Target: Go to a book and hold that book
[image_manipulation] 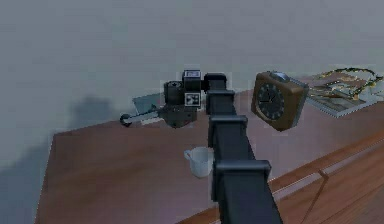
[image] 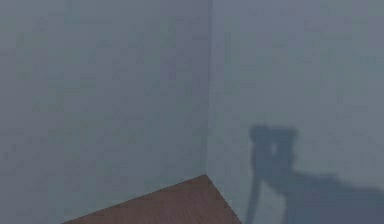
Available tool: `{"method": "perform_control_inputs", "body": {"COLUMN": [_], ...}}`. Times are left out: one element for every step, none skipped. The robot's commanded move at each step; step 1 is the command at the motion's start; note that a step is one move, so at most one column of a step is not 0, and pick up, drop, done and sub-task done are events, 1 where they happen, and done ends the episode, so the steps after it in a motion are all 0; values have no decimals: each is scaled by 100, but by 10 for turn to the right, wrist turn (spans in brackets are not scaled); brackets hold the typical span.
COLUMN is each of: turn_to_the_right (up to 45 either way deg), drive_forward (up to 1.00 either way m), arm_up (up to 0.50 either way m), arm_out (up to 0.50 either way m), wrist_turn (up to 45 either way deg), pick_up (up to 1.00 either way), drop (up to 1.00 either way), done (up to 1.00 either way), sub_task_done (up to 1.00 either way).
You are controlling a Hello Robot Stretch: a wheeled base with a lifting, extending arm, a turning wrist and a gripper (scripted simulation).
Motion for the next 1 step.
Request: {"method": "perform_control_inputs", "body": {"turn_to_the_right": [0], "drive_forward": [0], "arm_up": [0], "arm_out": [0], "wrist_turn": [0], "pick_up": [0], "drop": [0], "done": [100], "sub_task_done": [0]}}
